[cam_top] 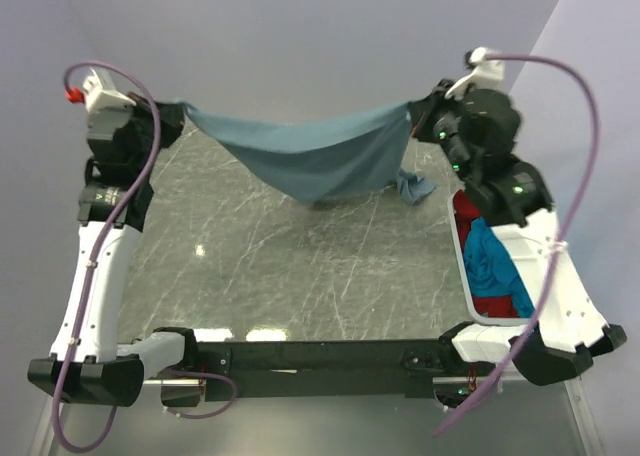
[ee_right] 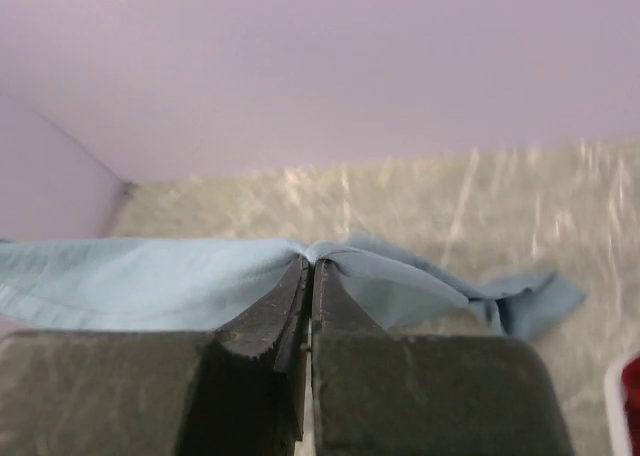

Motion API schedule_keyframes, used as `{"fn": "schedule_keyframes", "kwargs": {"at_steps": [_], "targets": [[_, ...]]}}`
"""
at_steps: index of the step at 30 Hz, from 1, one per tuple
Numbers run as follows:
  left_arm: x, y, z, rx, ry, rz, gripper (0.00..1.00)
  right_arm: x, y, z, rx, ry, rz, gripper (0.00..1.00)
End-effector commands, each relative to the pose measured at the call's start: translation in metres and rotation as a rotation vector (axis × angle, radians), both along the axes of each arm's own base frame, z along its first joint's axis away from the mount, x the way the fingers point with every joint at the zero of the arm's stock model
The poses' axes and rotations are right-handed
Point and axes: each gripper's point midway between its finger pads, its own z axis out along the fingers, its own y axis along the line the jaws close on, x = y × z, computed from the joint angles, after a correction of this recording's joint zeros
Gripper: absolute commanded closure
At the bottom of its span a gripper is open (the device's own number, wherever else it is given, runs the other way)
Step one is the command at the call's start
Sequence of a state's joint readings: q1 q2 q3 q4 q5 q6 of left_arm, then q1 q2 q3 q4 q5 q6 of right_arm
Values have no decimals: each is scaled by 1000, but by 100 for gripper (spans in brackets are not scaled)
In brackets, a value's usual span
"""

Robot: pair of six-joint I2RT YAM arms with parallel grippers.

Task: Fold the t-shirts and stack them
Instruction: Flatten the tshirt out

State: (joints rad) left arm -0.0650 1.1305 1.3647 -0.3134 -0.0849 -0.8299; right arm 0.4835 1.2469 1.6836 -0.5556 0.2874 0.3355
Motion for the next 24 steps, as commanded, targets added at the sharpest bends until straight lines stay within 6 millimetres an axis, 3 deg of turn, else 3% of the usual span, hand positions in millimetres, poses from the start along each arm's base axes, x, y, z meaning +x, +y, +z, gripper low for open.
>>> {"fn": "schedule_keyframes", "kwargs": {"at_steps": [1, 2, 3, 5, 6, 8, 9, 12, 15, 18, 20, 23, 24], "targets": [[-30, -9, 91, 60, -227, -74, 99, -41, -17, 85, -20, -200, 55, 100], [-38, -11, 104, 62, -260, -88, 99, -47, -19, 97, -14, -231, 60, 100], [-51, -13, 129, 65, -315, -101, 99, -62, -26, 123, 6, -289, 65, 100], [-72, -11, 156, 87, -385, -97, 99, -79, -31, 143, 13, -330, 81, 100], [-87, -10, 177, 95, -434, -91, 99, -95, -36, 163, 32, -384, 95, 100], [-109, -7, 199, 117, -496, -83, 99, -123, -39, 187, 53, -456, 149, 100], [-128, -8, 217, 126, -548, -88, 99, -137, -42, 196, 62, -490, 169, 100], [-156, -11, 244, 143, -633, -110, 99, -167, -48, 216, 92, -576, 212, 100], [-168, -14, 258, 150, -672, -129, 99, -181, -55, 225, 103, -618, 211, 100], [-167, -15, 264, 158, -686, -130, 99, -181, -56, 227, 98, -633, 203, 100], [-160, -17, 263, 163, -692, -140, 99, -171, -59, 226, 90, -627, 163, 100], [-134, -22, 256, 168, -663, -162, 99, -141, -63, 220, 61, -598, 70, 100], [-112, -23, 248, 166, -626, -163, 99, -121, -71, 213, 46, -567, -20, 100]]}}
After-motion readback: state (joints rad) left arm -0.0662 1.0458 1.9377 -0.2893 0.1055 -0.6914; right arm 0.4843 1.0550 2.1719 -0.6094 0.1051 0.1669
